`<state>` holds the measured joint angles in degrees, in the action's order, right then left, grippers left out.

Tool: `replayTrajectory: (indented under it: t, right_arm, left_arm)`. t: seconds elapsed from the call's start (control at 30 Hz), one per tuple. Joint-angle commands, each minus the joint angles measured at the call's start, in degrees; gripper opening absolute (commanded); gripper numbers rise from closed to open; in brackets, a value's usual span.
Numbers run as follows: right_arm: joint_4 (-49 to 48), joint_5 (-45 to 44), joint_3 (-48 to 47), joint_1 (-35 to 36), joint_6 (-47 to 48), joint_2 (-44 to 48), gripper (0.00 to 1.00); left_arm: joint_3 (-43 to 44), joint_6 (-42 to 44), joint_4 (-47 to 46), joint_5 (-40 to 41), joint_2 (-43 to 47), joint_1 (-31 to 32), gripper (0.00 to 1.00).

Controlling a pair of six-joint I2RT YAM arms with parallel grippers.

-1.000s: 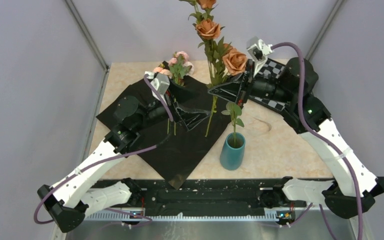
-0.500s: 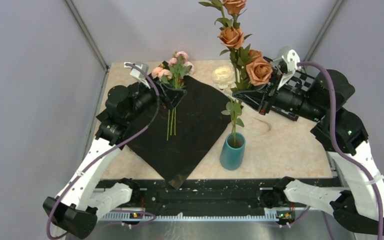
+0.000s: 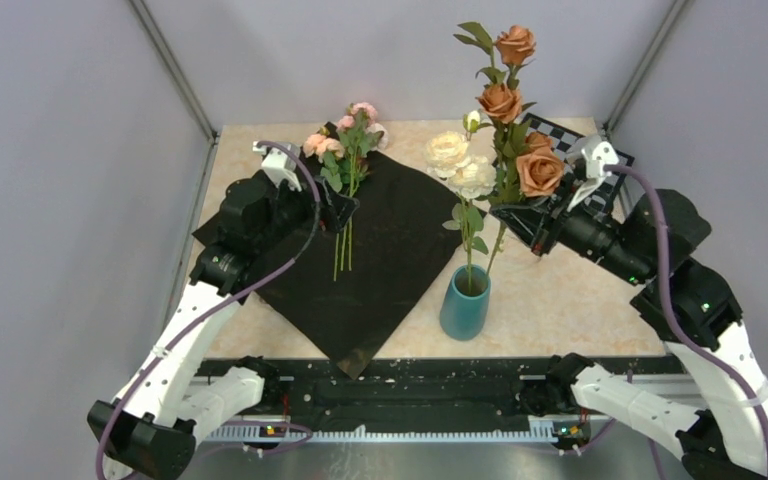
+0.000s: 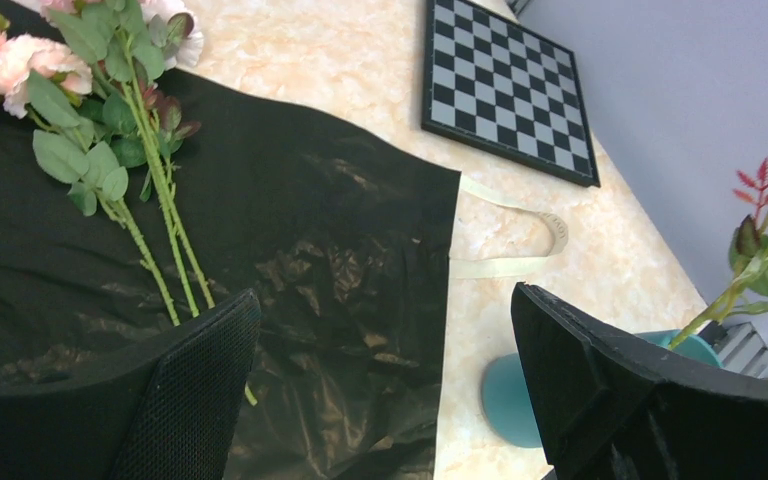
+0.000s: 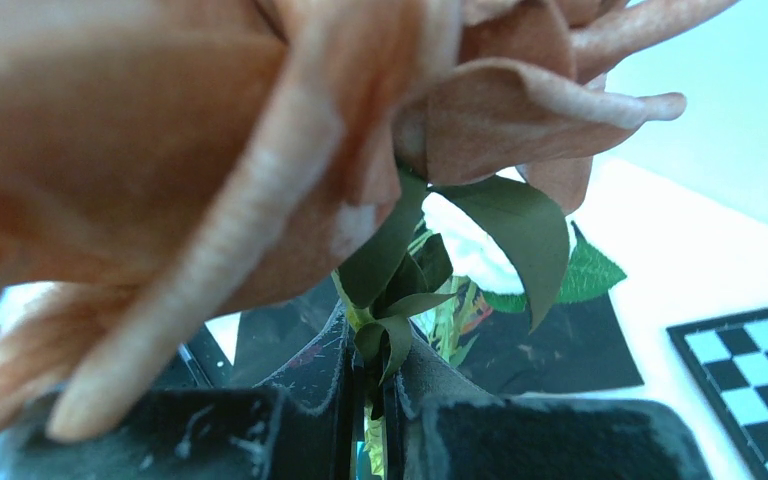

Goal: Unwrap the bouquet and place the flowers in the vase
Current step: Insert the fake flower into the vase.

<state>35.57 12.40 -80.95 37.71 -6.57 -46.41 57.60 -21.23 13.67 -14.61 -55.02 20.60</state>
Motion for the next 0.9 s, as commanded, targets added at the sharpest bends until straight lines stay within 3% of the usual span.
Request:
replayTrajectory:
  t: [0.0, 0.27, 0.87]
  right_arm:
    - [-6.76, -3.32, 4.48, 0.43, -3.27, 1.02, 0.0]
    - [-10.23, -4.55, 7.22, 0.43, -4.54, 2.16, 0.0]
    - [-12.91, -7.87, 23.62, 0.43, -11.31, 8.62, 0.0]
  left_arm:
    - [-1.38, 0.96, 0.23, 1.72, 1.34, -0.45, 0.99]
    - [-5.2, -1.26, -1.01, 1.64, 2.02, -0.74, 0.99]
    - [-6.89, -0.39, -1.8, 1.18, -0.4, -1.44, 0.99]
